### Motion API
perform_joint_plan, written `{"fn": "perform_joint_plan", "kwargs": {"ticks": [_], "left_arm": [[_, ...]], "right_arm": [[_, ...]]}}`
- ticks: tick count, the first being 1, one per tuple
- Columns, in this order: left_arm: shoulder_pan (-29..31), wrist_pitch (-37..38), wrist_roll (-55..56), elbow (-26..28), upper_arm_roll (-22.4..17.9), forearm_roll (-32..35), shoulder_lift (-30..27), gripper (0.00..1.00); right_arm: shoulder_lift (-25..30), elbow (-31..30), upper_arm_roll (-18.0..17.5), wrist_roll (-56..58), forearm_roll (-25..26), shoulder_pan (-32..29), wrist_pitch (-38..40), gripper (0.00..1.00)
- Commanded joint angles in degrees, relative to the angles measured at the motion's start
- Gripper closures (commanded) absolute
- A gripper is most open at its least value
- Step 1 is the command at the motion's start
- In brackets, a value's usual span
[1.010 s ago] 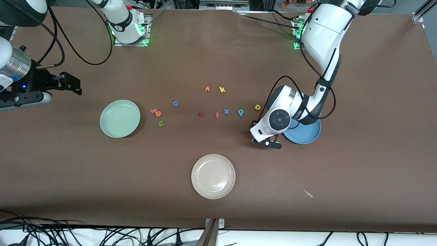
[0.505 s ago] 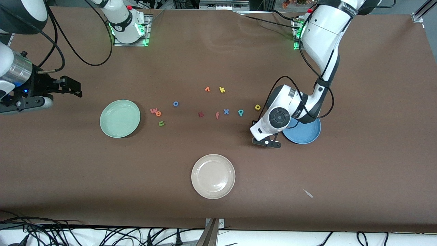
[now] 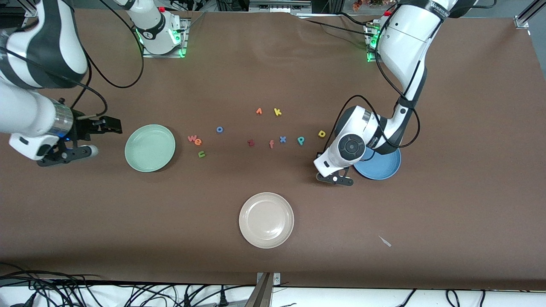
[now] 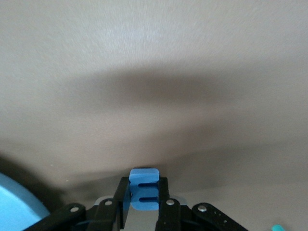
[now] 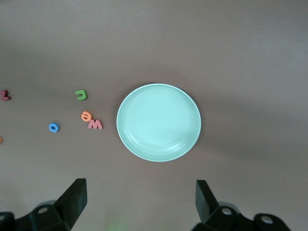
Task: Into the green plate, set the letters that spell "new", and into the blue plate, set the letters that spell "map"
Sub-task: 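Place the blue E on the blue plate while the right gripper advances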
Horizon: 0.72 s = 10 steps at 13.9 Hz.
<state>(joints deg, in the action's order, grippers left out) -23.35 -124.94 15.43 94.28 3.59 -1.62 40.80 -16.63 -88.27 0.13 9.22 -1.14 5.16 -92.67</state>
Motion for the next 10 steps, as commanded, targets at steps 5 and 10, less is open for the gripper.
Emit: {"fn": "perform_joint_plan", "kwargs": {"ticks": [5,10], "left_arm": [[6.81,8.83,-13.36,-0.59,-0.95,-0.22,-5.29,0.84],[12.63,8.83,-29.05,0.37,-0.78,-0.31,-4.32,0.53]], "right_arm": [[3.97,-15.34,-5.12,-6.29,-3.34,0.55,-17.78,0.0],[4.06,-23.52,-9.62,-15.73,-3.25,0.55,-26.42,0.0]]}}
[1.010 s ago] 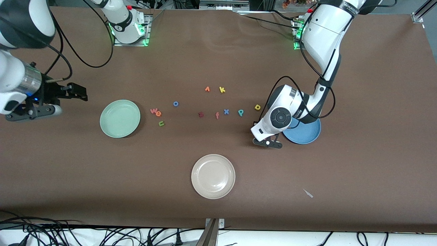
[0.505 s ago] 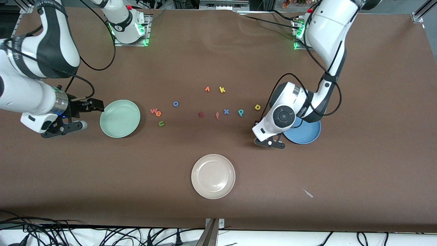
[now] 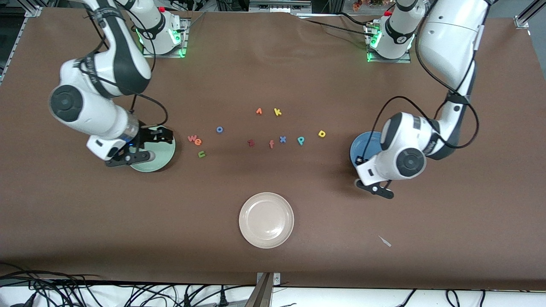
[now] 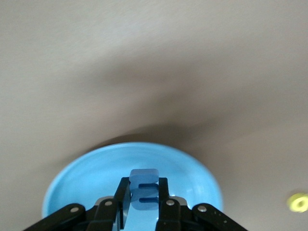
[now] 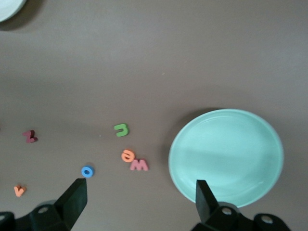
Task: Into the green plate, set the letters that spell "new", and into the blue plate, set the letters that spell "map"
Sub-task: 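Place the blue E on the blue plate while the right gripper advances, then grasp the teal and green letters with the left and right grippers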
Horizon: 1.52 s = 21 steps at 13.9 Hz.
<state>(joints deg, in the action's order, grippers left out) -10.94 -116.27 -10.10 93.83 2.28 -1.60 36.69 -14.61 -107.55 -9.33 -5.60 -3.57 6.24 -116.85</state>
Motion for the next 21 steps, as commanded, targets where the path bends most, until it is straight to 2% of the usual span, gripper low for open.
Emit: {"fn": "perform_joint_plan", "kwargs": {"ticks": [1,3,6,9,13,16,17,19,21], "left_arm": [[0.21,0.34,-3.61,0.92,0.53,-0.33,-0.22,0.01],[-0.4,0.61,-3.0,0.83,0.89,-0.33,-0.48,0.0],[-2.06,0.69,1.37,0.74,2.98,-1.12,-0.92,0.0],[-5.83,-0.27,18.75,0.39,6.86,-1.03,-0.49,0.0],[-12.78,-7.2,35.36,0.74,6.86,-1.12,2.24,0.0],[-16.65,-9.94,49.62,1.7,6.95,-1.12,2.86,0.0],[-17.7,-10.81,52.26,1.97,6.95,-1.12,2.94,0.0],[-18.76,-17.11,57.19,5.64,6.95,-1.12,2.68,0.0],[-19.82,-19.52,58.53,8.64,6.95,-0.77,1.98,0.0]], "right_arm": [[1.95,-4.6,-0.17,-0.91,-0.91,-0.53,-2.15,0.0],[1.43,-5.39,-0.34,-0.64,-0.82,-0.27,-5.11,0.0],[-1.9,-7.32,-1.05,-0.99,-0.56,1.4,-14.87,0.0],[-6.74,-7.5,-1.22,-0.47,-0.21,2.89,-22.6,0.0],[-9.29,-12.84,-1.48,0.93,1.02,3.42,-32.62,0.0],[-9.91,-16.1,-1.57,2.52,1.37,3.68,-36.94,0.01],[-10.17,-16.72,-1.66,2.7,1.37,4.73,-38.26,0.05],[-10.61,-16.82,-1.75,2.7,1.46,5.09,-38.89,0.05],[-11.67,-16.29,-1.66,2.7,3.12,5.18,-39.76,0.06]]}}
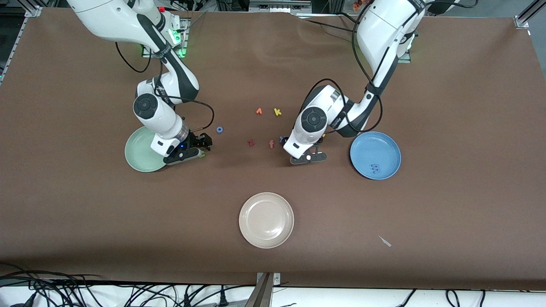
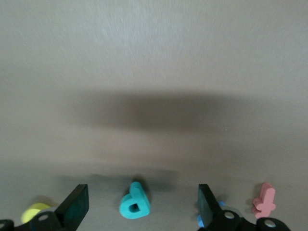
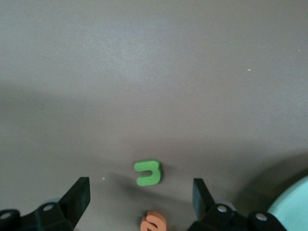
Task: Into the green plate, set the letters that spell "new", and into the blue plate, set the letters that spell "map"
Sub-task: 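Grasp the teal and green letters with the left and right grippers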
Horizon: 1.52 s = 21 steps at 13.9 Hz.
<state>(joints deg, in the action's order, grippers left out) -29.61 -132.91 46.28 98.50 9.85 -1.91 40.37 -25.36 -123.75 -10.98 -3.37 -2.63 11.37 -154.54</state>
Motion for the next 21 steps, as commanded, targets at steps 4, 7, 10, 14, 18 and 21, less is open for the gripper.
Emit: {"fn": "perform_joint_plan", "kwargs": {"ticks": [4,7,10,14,18,21], "left_arm": [[-1.24,-2.88,2.15,4.68,-0.62,-0.29,-1.87,0.0],[-1.33,-2.62,2.15,4.77,-0.62,-0.12,-1.87,0.09],[-0.81,-2.53,1.19,4.95,-0.62,-0.03,-1.96,0.51],[-0.71,-2.26,0.66,5.04,-0.62,-0.03,-1.87,0.83],[-0.71,-2.26,0.66,4.95,-0.62,-0.12,-1.87,0.83],[-0.63,-2.26,1.09,4.16,-0.62,-0.12,-2.22,0.83]], "right_arm": [[-4.08,-0.09,-0.01,-0.23,5.09,0.05,-6.56,0.12],[-4.17,-0.09,-0.1,-0.41,4.56,0.58,-6.47,0.2],[-4.69,-0.09,-0.01,-0.5,4.21,0.84,-6.65,0.31],[-4.61,-0.09,-0.01,-0.5,4.12,0.84,-6.56,0.46],[-4.7,-0.09,-0.01,-0.5,4.21,0.84,-6.47,0.65],[-4.43,-0.09,-0.01,-0.41,4.21,0.84,-6.21,0.72]]}}
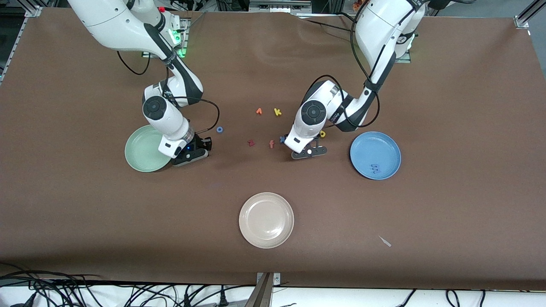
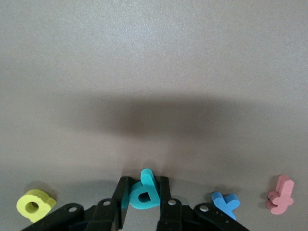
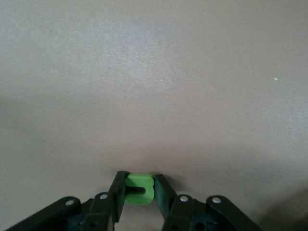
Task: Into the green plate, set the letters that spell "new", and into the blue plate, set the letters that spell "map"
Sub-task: 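Drop the teal and green letters onto the blue and green plates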
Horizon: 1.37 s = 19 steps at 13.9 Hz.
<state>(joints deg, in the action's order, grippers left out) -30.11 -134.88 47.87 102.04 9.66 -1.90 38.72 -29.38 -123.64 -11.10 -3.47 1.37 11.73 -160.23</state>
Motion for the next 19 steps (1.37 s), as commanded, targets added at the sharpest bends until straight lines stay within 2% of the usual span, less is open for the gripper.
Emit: {"fn": "perform_joint_plan", "kwargs": {"ticks": [1,4,7,10,12,14,16,17,19], "left_arm": [[0.05,-0.12,-0.5,0.62,-0.52,-0.12,-1.44,0.83],[2.42,6.09,-3.9,-1.39,-0.79,0.06,-3.38,0.84],[6.19,12.95,-13.21,-2.63,-0.96,0.06,-5.75,0.84],[11.72,18.58,-25.59,-2.46,-1.23,0.14,-7.78,0.84],[15.42,19.74,-32.55,-1.67,-1.23,1.1,-7.78,0.84],[18.06,20.27,-34.68,-0.7,-1.05,5.39,-7.69,0.84],[19.91,20.18,-37.92,0.96,-1.05,7.26,-7.52,0.83],[20.87,20.09,-39.33,2.1,-0.96,7.26,-7.69,0.8],[21.5,20.09,-41.54,3.86,-0.96,7.26,-7.87,0.64]], "right_arm": [[-0.24,-0.2,0.11,-0.31,0.21,0.49,-0.26,0.77],[1.6,-0.2,0.2,0.91,0.3,0.49,1.14,0.79],[8.09,0.33,2.83,4.15,1.0,-0.03,11.13,0.79],[11.71,0.24,5.9,11.96,1.09,-1.97,13.35,0.79],[13.64,-0.2,7.66,16.98,1.09,-4.16,17.12,0.79],[14.35,-1.51,7.76,19.19,1.0,-7.32,18.55,0.78],[14.35,-3.01,7.85,19.2,0.65,-8.73,17.67,0.52],[14.35,-3.27,7.85,19.11,0.48,-8.74,17.67,0.42],[14.18,-3.36,7.76,17.97,0.12,-8.74,17.58,0.37]]}}
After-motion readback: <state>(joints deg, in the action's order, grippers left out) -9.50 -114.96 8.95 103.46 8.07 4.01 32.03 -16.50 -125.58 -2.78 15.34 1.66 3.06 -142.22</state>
